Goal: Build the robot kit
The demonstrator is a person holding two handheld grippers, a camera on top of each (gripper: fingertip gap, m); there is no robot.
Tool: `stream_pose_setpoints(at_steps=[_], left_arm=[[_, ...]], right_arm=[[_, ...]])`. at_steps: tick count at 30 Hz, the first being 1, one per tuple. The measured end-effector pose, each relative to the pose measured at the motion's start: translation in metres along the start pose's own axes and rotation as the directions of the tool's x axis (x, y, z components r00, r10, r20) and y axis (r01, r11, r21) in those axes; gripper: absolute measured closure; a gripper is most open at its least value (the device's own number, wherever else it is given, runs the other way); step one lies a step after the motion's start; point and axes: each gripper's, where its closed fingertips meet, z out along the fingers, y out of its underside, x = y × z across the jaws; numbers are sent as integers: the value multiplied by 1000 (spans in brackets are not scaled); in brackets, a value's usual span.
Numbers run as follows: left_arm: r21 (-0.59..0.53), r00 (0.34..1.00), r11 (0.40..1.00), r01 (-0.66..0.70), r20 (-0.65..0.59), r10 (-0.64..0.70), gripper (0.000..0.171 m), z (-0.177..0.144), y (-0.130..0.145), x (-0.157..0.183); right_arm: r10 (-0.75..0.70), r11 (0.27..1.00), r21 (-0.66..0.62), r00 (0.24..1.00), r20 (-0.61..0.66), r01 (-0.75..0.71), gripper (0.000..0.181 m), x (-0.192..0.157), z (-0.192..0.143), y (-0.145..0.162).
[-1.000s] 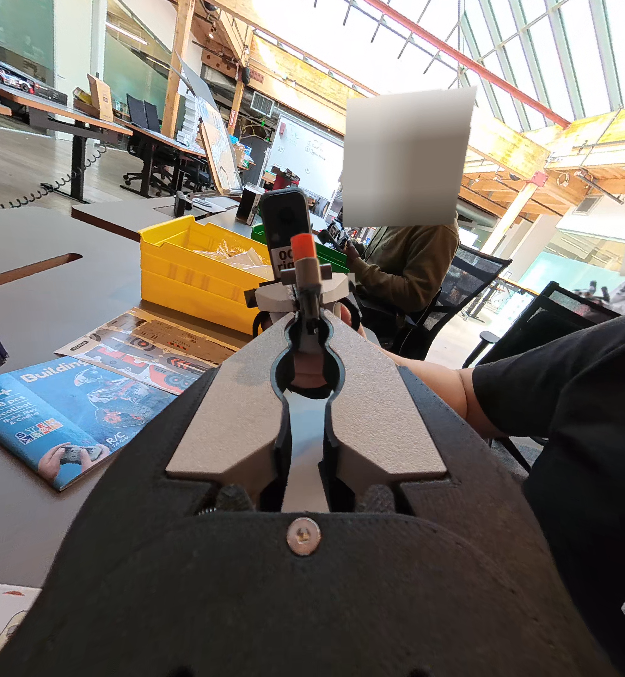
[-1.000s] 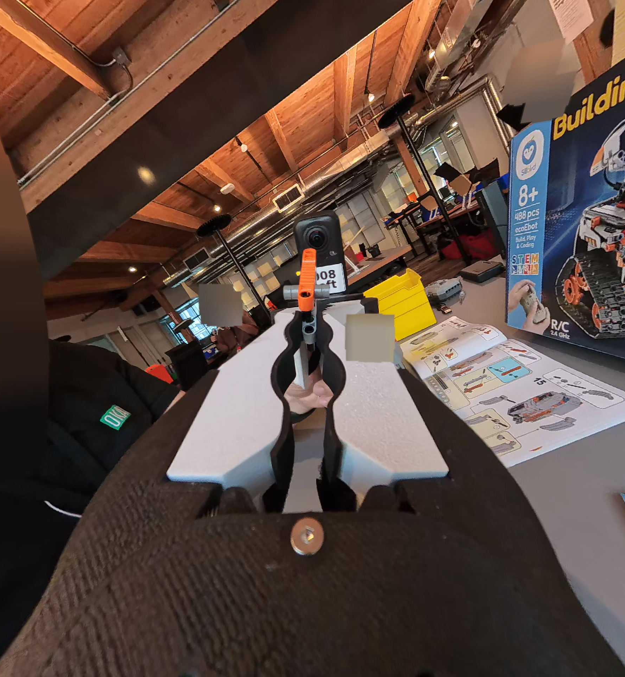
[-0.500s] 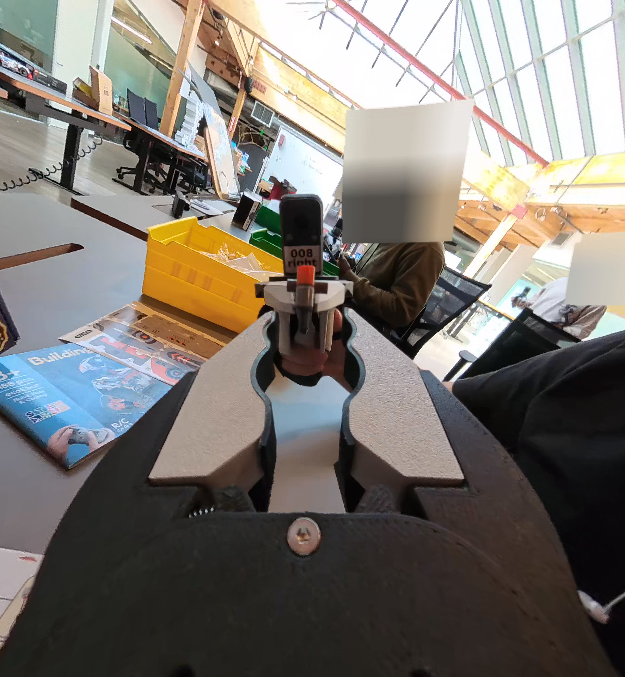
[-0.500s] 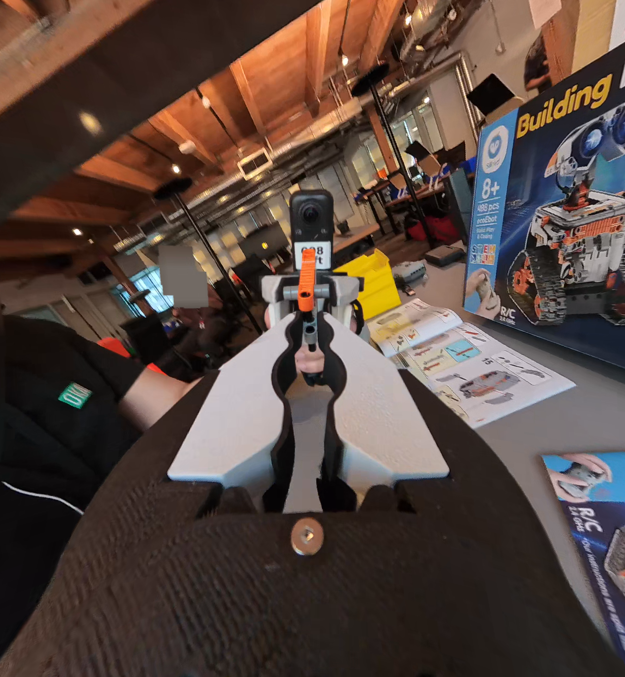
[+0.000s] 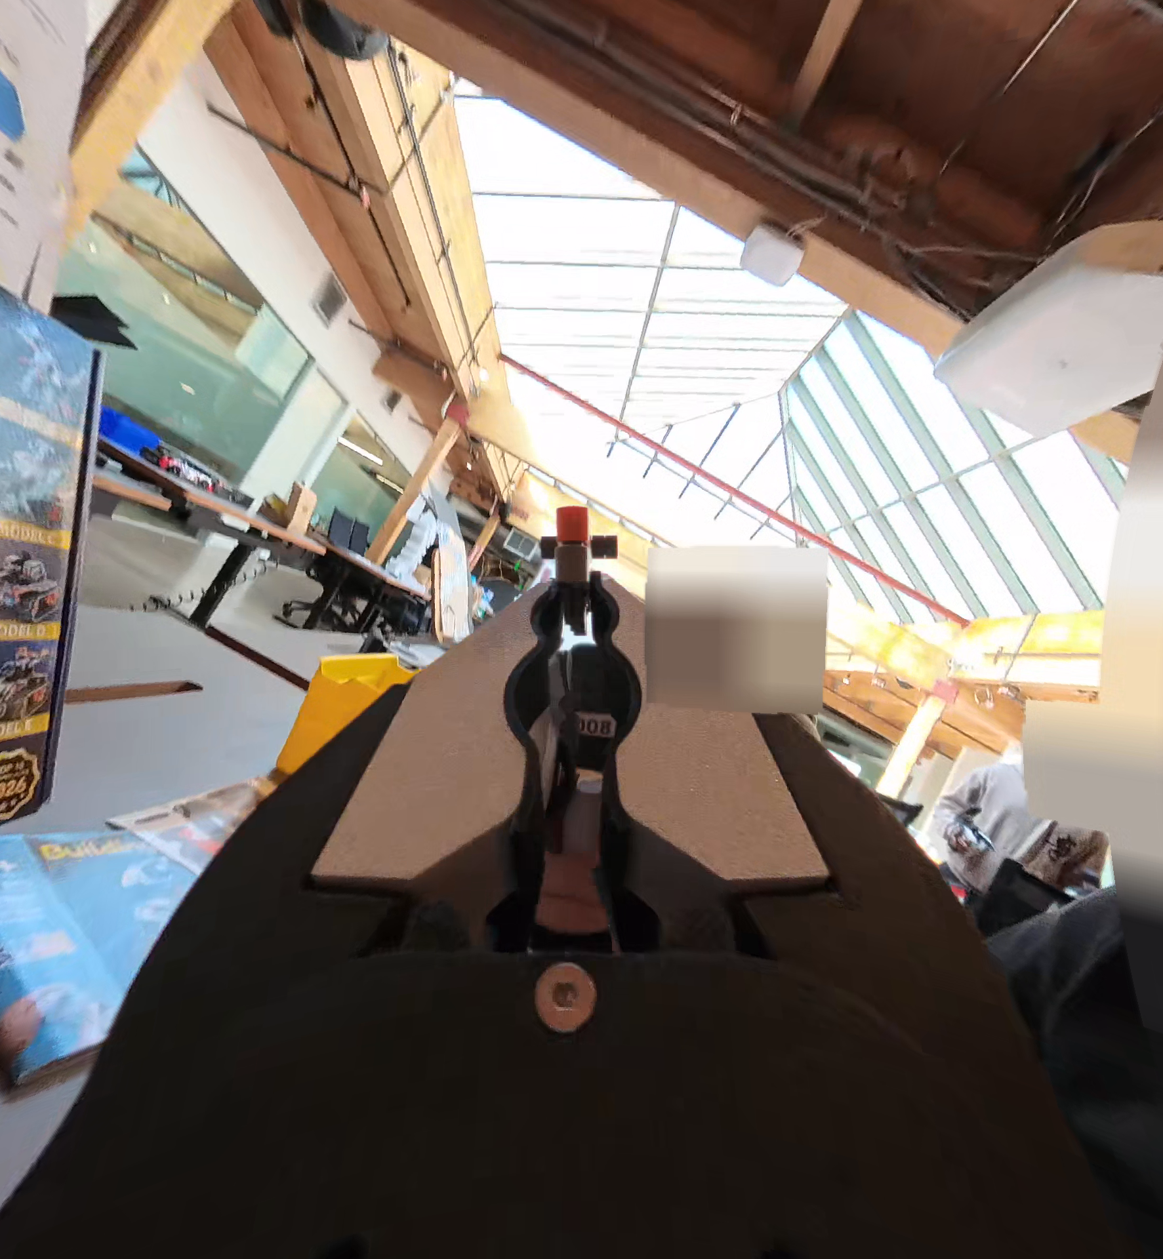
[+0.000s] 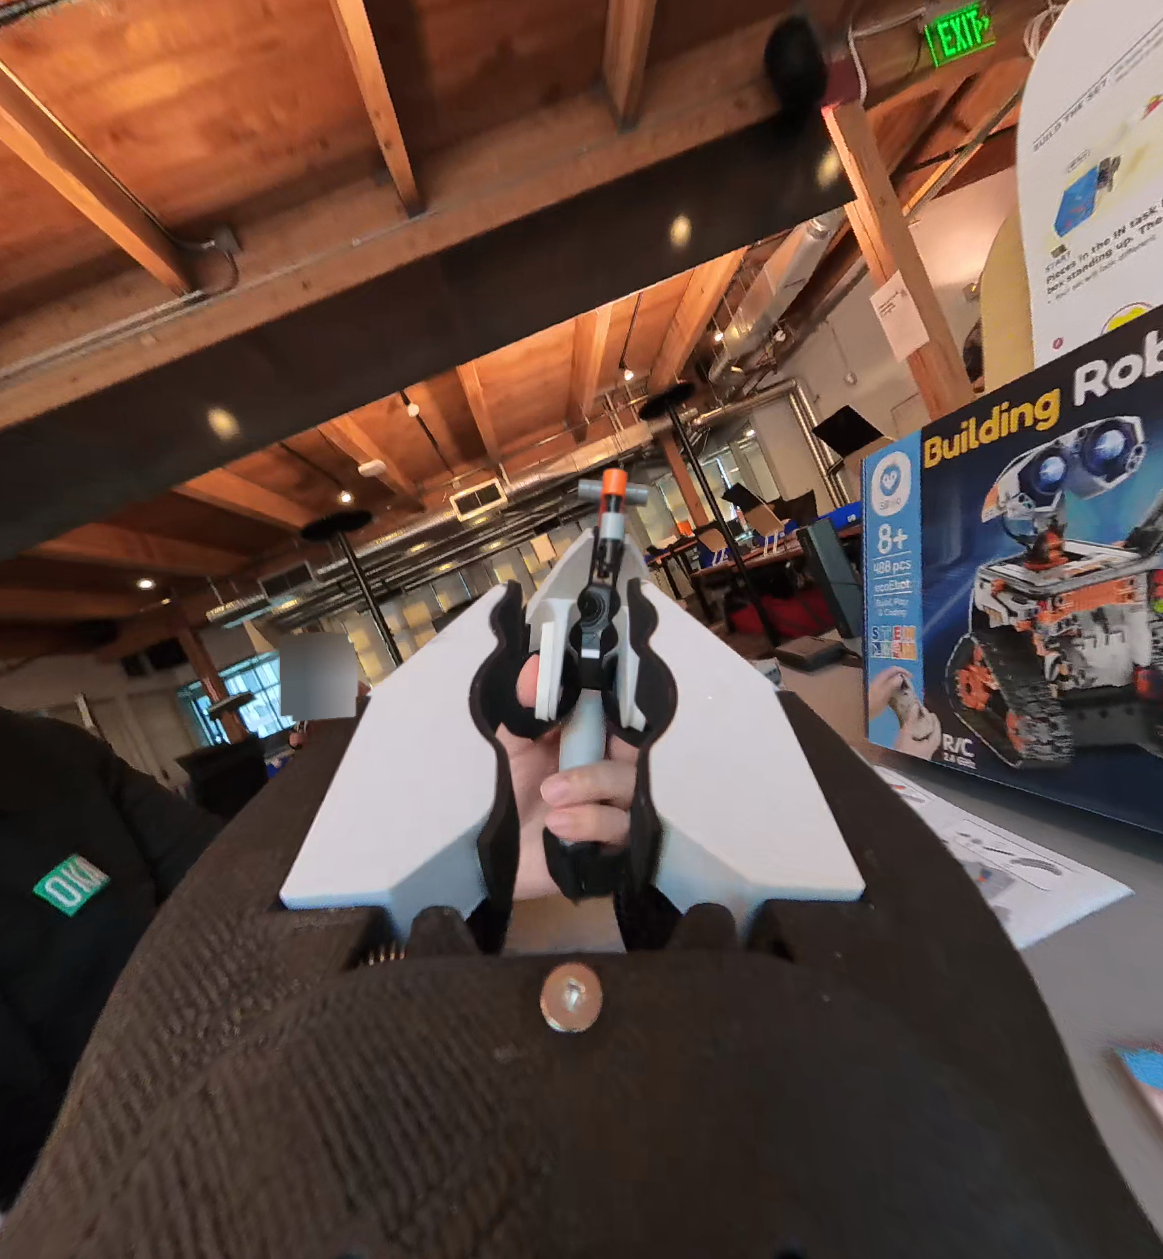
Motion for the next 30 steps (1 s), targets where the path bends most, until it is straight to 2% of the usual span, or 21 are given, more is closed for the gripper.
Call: stream_pose_setpoints(at_steps=[4, 8, 13, 14, 20, 21, 22, 23, 24, 27, 30], left_arm=[[49, 994, 995, -87, -60, 90, 166, 7, 4, 19], [98, 984, 986, -133, -103, 143, 166, 13, 11, 33], [118, 987, 991, -64, -138, 81, 166, 21, 27, 40], [108, 987, 992, -59, -142, 75, 167, 22, 30, 41], [75, 987, 997, -20, -156, 31, 166, 26, 35, 41], [64, 990, 997, -31, -138, 40, 160, 26, 34, 38], [53, 992, 997, -57, -113, 63, 143, 26, 32, 34], [24, 990, 996, -92, -101, 94, 131, 25, 31, 32], [-26, 985, 990, -139, -103, 136, 127, 23, 31, 31], [-192, 947, 930, -315, -133, 293, 131, 16, 31, 32], [-276, 928, 887, -371, -148, 342, 134, 11, 31, 35]], right_arm=[[9, 998, 67, 999, -36, -7, 156, -1, 2, 0], [21, 992, 123, 1000, 22, -24, 159, -13, 3, -8], [-57, 983, 178, 997, 44, 48, 165, -27, 2, -15], [-69, 981, 183, 996, 60, 57, 175, -31, 1, -16], [-97, 985, 151, 994, 45, 90, 176, -32, -3, -22], [-103, 985, 147, 994, 45, 96, 176, -31, -5, -26], [-109, 986, 135, 993, 42, 102, 176, -30, -9, -32], [-115, 990, 90, 992, 42, 111, 176, -27, -12, -33], [-130, 991, 19, 991, 38, 130, 177, -24, -14, -31], [-178, 946, -269, 983, 43, 183, 176, -15, -19, -4], [-152, 905, -383, 981, 117, 186, 176, -22, -21, 18]])
